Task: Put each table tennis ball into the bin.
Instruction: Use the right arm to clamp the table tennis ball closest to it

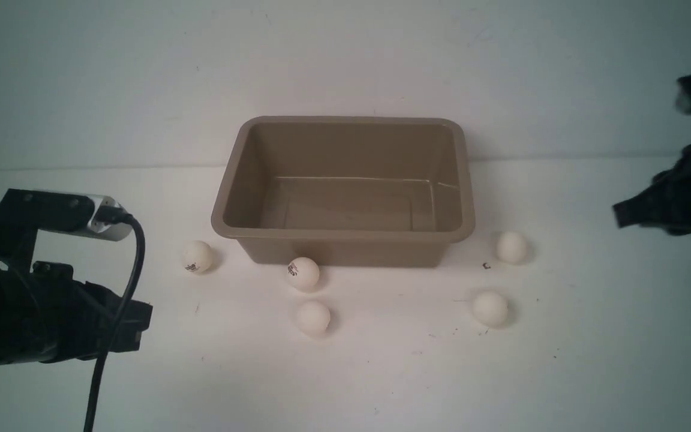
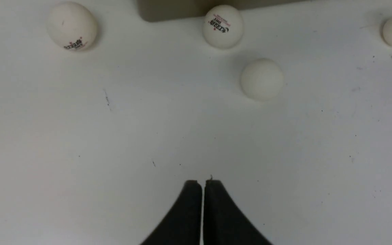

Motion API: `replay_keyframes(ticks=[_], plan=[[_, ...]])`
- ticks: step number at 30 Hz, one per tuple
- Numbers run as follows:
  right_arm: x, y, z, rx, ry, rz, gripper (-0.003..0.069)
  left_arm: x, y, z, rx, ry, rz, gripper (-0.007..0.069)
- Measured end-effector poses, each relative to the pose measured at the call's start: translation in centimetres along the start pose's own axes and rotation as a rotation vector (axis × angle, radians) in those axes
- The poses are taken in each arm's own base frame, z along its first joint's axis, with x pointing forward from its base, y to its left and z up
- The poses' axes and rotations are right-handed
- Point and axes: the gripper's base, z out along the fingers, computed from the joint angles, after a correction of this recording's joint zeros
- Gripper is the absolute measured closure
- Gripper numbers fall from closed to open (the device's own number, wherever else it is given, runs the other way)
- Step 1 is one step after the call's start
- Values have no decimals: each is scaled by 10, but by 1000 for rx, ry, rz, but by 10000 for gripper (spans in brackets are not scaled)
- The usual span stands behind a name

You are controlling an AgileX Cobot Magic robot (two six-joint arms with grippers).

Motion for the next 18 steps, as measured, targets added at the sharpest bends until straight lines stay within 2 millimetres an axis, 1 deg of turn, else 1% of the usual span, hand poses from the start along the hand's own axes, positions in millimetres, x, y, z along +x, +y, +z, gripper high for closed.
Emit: replay_keyframes(ticks=[4,8,11,13,14,15,16,17,18], plan=[[-6,16,18,-38,-33,-32,669,1,1,1,-4,12,13,629],[-16,20,26,-69,-65,5,659,1,1,1,-4,12,19,629],[-29,21,32,-93,-50,26,621,1,1,1,-5,13,20,629],[-36,22,39,-115,-21,27,573,1,1,1,-5,13,20,629],[-37,23,40,-117,-18,27,566,1,1,1,-5,13,21,629],[-47,24,51,-145,14,20,483,1,1,1,-5,13,26,629],[-49,24,53,-149,16,24,475,1,1,1,-5,13,27,629],[-52,25,57,-159,33,25,431,1,1,1,-5,13,28,629],[-59,26,69,-177,68,27,336,1,1,1,-5,13,29,629]])
